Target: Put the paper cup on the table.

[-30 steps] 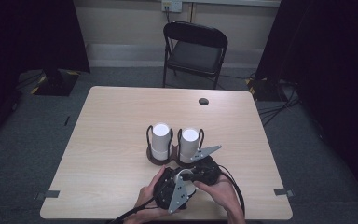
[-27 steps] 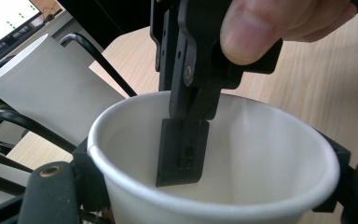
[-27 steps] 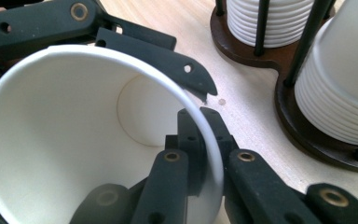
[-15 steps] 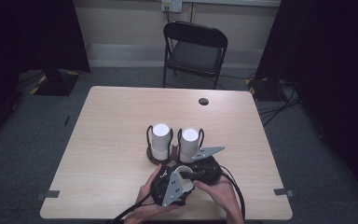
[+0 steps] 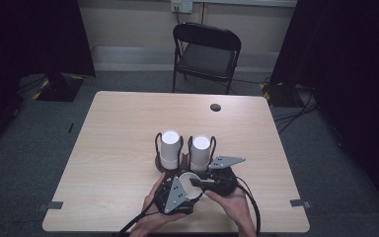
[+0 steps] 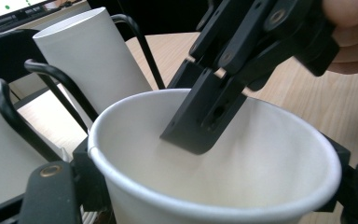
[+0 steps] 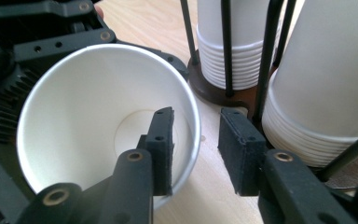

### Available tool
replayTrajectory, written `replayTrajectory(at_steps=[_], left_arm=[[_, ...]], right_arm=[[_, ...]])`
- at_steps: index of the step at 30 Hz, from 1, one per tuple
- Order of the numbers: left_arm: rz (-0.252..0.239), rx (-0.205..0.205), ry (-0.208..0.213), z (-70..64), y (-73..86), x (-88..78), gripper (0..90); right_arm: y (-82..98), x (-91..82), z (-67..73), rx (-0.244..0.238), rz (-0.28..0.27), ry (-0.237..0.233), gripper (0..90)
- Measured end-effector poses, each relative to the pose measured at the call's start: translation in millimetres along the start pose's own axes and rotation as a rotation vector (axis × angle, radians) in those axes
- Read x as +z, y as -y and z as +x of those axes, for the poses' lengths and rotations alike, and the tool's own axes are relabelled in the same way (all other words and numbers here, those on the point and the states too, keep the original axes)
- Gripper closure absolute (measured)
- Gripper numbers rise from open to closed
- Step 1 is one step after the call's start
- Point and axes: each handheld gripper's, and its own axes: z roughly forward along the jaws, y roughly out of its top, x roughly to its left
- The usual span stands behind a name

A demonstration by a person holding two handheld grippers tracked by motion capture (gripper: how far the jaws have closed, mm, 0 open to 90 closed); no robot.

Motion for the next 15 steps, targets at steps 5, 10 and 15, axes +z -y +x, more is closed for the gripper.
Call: replayTrajectory(at_steps=[5,10,15], left_arm=[[-0.020,-0.052,-0.010,4.2,2.4,0.4,22.8],[-0.023,-0.072,-0.015,7.4,3.2,-1.1,22.8],[-0.036,-0.101,-0.023,10.9,5.3,-4.3,22.8]], right_arm=[[3.2,-5.4,-4.2,0.027,-0.059,-0.009,60.9],[5.4,-10.0,-4.9,0.028,-0.123,0.000,58.3],[6.4,-12.1,-2.8,0.009,-0.160,0.005,54.8]])
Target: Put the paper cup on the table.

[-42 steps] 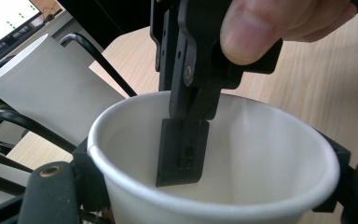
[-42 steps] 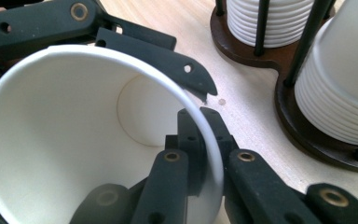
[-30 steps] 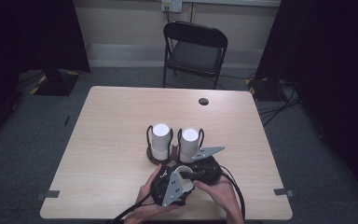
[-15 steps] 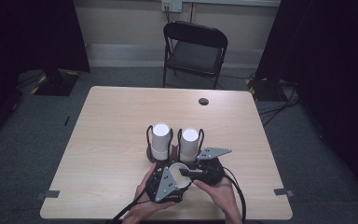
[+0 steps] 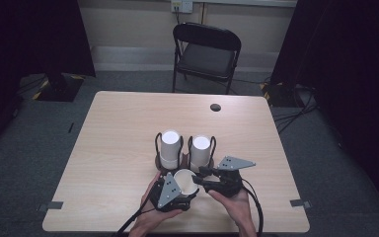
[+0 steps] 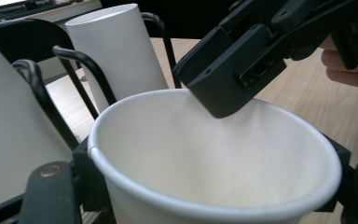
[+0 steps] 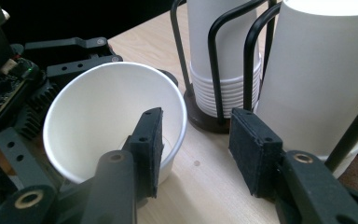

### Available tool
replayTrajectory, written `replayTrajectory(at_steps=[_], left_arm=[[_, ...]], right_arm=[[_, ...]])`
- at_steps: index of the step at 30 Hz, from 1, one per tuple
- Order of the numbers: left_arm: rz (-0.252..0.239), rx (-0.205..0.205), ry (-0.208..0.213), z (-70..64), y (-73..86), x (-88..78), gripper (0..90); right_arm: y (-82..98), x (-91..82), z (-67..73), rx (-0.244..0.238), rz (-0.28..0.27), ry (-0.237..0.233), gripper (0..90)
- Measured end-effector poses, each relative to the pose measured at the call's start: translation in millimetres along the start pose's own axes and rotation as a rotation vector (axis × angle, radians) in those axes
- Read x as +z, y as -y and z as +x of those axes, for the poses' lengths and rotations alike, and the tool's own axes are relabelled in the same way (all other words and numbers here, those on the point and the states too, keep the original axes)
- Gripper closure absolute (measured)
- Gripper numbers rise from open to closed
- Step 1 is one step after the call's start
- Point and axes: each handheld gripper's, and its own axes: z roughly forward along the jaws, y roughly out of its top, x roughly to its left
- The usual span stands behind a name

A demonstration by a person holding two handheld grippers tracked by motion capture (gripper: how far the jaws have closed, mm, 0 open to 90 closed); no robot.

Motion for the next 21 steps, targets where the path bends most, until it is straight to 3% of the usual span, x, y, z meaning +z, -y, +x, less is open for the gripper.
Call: replayTrajectory(at_steps=[6,14,17,21], left_arm=[[0.009,-0.022,-0.006,4.3,4.6,-4.3,22.7],[-0.008,-0.088,-0.006,8.6,7.4,-7.5,22.4],[0.003,-0.104,-0.038,12.8,8.6,-9.4,22.3],[-0.007,-0.141,-0.048,19.3,11.4,-15.3,22.3]], right_arm=[[4.0,-5.5,-1.0,0.004,-0.059,0.012,53.2],[9.1,-10.7,-4.5,0.008,-0.091,0.041,51.1],[12.6,-13.1,-5.3,0.008,-0.104,0.059,50.4],[18.0,-16.2,-8.3,0.015,-0.138,0.092,47.6]])
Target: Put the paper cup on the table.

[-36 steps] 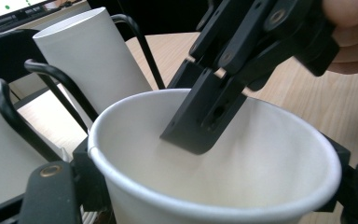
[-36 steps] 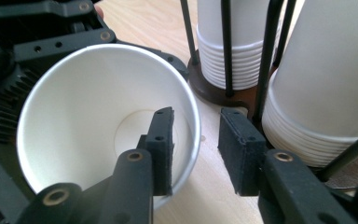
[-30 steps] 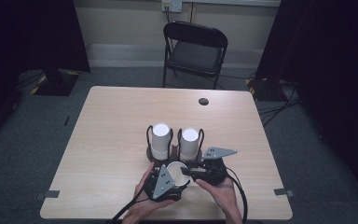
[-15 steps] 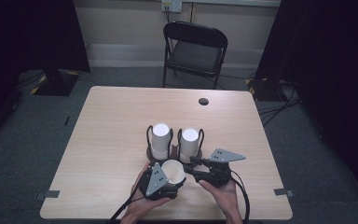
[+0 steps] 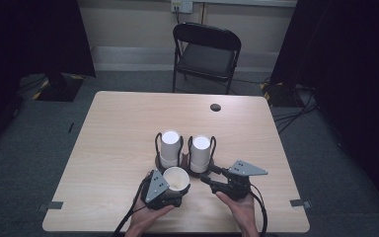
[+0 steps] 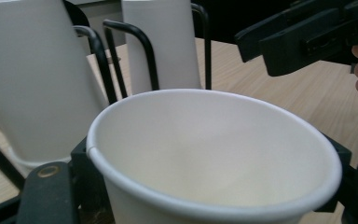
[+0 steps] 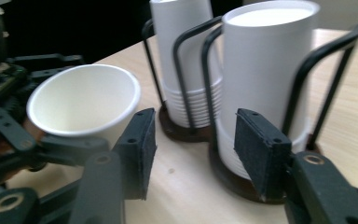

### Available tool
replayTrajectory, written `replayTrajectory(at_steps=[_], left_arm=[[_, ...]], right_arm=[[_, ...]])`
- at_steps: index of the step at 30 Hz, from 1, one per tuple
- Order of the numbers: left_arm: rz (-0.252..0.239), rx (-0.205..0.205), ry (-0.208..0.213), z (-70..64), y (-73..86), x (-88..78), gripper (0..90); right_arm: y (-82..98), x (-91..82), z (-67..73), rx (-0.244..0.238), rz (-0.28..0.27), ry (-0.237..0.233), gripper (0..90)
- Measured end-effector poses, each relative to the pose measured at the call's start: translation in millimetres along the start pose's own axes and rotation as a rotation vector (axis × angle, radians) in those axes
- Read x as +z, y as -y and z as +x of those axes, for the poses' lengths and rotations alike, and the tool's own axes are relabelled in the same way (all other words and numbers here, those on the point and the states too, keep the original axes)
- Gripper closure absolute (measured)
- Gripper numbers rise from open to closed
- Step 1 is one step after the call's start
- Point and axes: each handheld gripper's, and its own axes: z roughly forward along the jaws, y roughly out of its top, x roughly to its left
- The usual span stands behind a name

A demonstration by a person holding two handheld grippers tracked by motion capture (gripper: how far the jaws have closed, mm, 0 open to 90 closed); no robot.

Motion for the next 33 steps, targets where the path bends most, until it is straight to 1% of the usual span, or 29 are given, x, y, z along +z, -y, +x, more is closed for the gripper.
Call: replayTrajectory(at_steps=[2,4,6,7,8,10,11,13,16,18,20,21,22,23,24,26,27,30,31,33], left_arm=[[-0.003,-0.011,-0.005,4.4,-0.2,-3.0,22.3],[-0.005,-0.019,-0.018,9.6,-0.8,-5.6,22.3],[-0.007,-0.031,-0.025,14.8,-0.3,-7.9,22.3],[-0.005,-0.028,-0.029,17.0,0.6,-9.0,22.2],[-0.002,-0.031,-0.040,19.3,1.7,-10.7,22.3],[-0.012,-0.055,-0.043,24.3,4.4,-14.8,22.2],[-0.019,-0.062,-0.049,26.7,5.5,-17.1,22.2],[-0.022,-0.071,-0.060,31.9,7.0,-21.5,22.4],[-0.031,-0.086,-0.083,38.7,7.0,-27.3,22.4],[-0.033,-0.078,-0.094,43.4,5.7,-31.2,22.5],[-0.044,-0.072,-0.112,47.4,4.6,-35.0,22.5],[-0.049,-0.074,-0.119,49.8,4.2,-36.4,22.6],[-0.049,-0.077,-0.137,52.1,3.7,-37.5,22.5],[-0.052,-0.076,-0.155,54.1,3.2,-38.5,22.5],[-0.057,-0.080,-0.168,56.1,2.7,-40.1,22.6],[-0.078,-0.099,-0.164,61.8,2.2,-43.0,22.6],[-0.084,-0.110,-0.178,63.8,1.8,-44.0,22.6],[-0.089,-0.105,-0.209,71.6,0.2,-47.8,22.8],[-0.088,-0.098,-0.217,74.1,-0.4,-49.1,22.9],[-0.102,-0.123,-0.209,79.8,-1.3,-50.8,22.9]], right_arm=[[2.0,-2.1,-1.8,-0.006,-0.025,0.029,46.3],[3.3,-3.5,-4.5,-0.005,-0.044,0.043,44.4],[3.3,-4.7,-6.8,-0.020,-0.059,0.082,42.6],[3.2,-5.8,-8.0,-0.021,-0.064,0.089,41.6],[3.4,-7.2,-9.2,-0.018,-0.076,0.096,39.6],[5.0,-10.4,-11.0,-0.015,-0.097,0.115,38.3],[6.5,-11.8,-11.7,-0.011,-0.107,0.126,36.1],[10.4,-14.0,-13.6,0.006,-0.131,0.152,33.2],[15.9,-15.8,-17.5,0.035,-0.128,0.194,28.0],[19.2,-17.8,-18.8,0.048,-0.135,0.208,26.0],[22.0,-20.0,-19.2,0.044,-0.138,0.228,23.8],[23.6,-21.2,-19.4,0.041,-0.144,0.230,21.4],[25.0,-22.4,-19.6,0.041,-0.147,0.231,19.4],[26.5,-23.6,-20.0,0.052,-0.150,0.232,17.3],[27.9,-24.7,-20.4,0.047,-0.148,0.242,15.4],[30.5,-26.1,-20.4,0.040,-0.134,0.272,14.9],[31.9,-27.1,-20.9,0.055,-0.128,0.279,14.9],[37.1,-31.0,-24.4,0.067,-0.147,0.310,14.9],[38.6,-32.0,-25.7,0.080,-0.147,0.325,15.0],[41.8,-32.9,-27.8,0.088,-0.142,0.347,15.1]])
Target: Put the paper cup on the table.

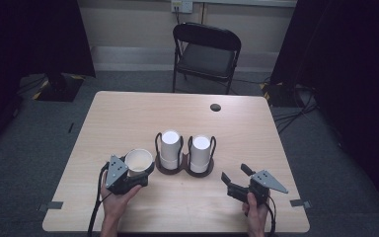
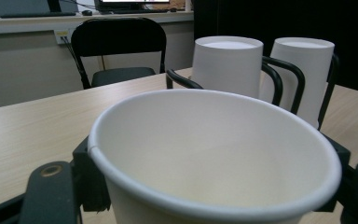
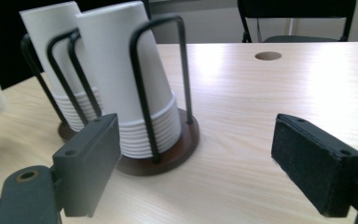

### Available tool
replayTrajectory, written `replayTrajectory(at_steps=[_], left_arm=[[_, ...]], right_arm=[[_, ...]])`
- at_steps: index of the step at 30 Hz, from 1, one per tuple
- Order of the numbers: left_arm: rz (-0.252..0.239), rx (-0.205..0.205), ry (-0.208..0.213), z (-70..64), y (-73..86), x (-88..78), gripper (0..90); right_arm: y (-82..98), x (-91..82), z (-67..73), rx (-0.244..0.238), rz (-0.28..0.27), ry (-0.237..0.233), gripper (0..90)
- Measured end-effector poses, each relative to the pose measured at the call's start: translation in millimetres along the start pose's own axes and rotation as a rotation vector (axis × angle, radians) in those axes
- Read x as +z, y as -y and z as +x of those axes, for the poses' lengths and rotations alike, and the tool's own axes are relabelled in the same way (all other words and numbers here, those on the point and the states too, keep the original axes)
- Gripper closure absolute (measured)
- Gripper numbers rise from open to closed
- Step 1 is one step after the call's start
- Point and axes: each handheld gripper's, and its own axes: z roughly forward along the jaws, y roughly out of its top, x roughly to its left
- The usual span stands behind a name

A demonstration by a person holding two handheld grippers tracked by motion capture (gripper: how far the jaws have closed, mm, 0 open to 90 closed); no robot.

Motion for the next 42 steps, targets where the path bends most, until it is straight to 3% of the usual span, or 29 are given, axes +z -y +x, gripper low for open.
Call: replayTrajectory(at_steps=[5,9,13,16,21,23,26,32,36,39,42], left_arm=[[-0.009,-0.008,-0.033,14.8,-5.6,1.6,22.9],[-0.035,-0.063,-0.041,28.4,-9.9,5.2,22.8],[-0.037,-0.040,-0.064,34.6,-16.0,5.7,22.8],[-0.040,-0.021,-0.085,38.8,-22.0,7.0,22.8],[-0.049,-0.042,-0.088,50.7,-27.6,13.4,22.7],[-0.035,-0.054,-0.091,56.5,-28.1,18.1,22.6],[-0.007,-0.031,-0.105,60.7,-28.9,24.0,22.3],[-0.005,-0.046,-0.100,69.1,-26.6,32.9,22.2],[0.025,-0.038,-0.131,75.2,-23.3,42.9,21.8],[0.034,-0.042,-0.112,80.8,-19.3,51.6,21.2],[0.050,-0.067,-0.099,86.2,-12.9,60.7,21.0]], right_arm=[[7.2,1.4,-2.5,-0.010,0.000,0.019,15.0],[12.1,3.6,-2.4,-0.028,-0.017,0.058,15.1],[15.4,4.3,-2.6,-0.057,-0.020,0.073,15.1],[19.4,4.6,-2.9,-0.054,-0.032,0.088,14.9],[21.7,4.6,-4.0,-0.054,-0.061,0.111,14.4],[21.7,4.9,-3.5,-0.060,-0.060,0.112,14.2],[22.0,5.2,-1.3,-0.081,-0.065,0.130,13.8],[23.8,2.5,1.3,-0.084,-0.098,0.173,13.7],[24.0,2.7,2.8,-0.094,-0.097,0.178,13.7],[24.1,3.4,4.7,-0.115,-0.094,0.181,13.8],[23.5,4.1,3.9,-0.106,-0.080,0.166,13.9]])
